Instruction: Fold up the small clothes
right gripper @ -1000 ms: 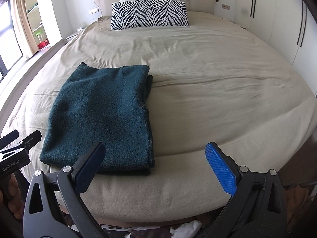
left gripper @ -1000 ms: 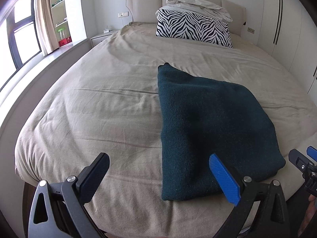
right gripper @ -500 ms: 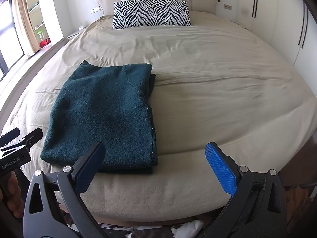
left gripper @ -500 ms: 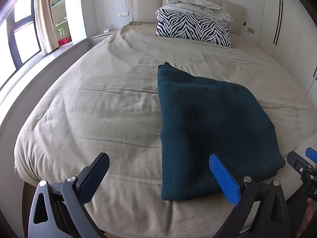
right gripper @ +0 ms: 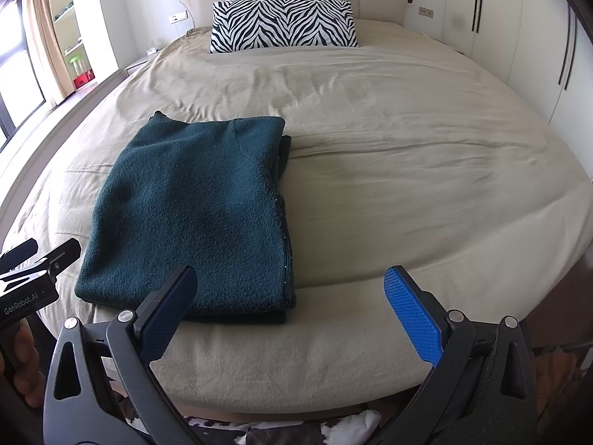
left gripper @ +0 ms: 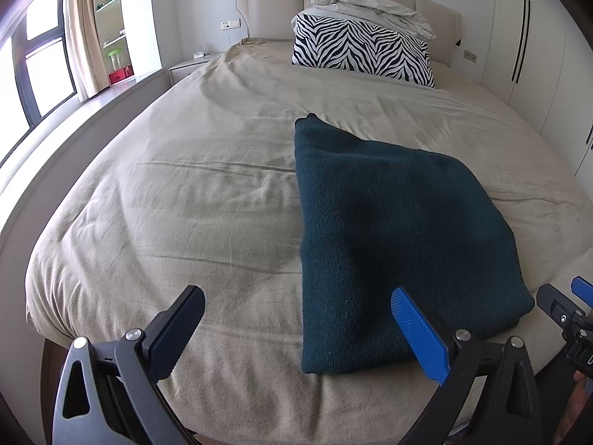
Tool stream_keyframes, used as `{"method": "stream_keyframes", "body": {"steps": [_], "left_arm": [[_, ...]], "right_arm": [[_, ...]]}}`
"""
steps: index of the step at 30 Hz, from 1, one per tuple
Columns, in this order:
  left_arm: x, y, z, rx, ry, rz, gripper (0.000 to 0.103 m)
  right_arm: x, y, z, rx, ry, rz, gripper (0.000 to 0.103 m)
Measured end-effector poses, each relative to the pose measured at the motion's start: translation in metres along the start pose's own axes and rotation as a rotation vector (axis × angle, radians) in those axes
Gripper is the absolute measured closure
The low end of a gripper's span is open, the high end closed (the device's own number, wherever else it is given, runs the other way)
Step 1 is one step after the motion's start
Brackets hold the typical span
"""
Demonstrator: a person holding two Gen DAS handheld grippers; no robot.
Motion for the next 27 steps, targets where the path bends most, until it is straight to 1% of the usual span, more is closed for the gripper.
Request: {"method": "stream_keyframes", "body": {"steps": [27], "left_arm": [[-0.0054,-0.0026,0.0035,-0.003,-0.003,-0.005,0.000]], "right_arm": [[-0.0012,-0.0015,0.0010,-0.001,-0.001,-0.002,0.000]]}}
Point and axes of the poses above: each gripper's, at about its wrist camera, not at the fingertips, and y roughly against the way its jaws point, z to its right, x to its top, the point moved 4 cm from there along -y, roughly the way its jaws point, and after that the axes turned 5 degrees about -x, right-handed, at the moved point
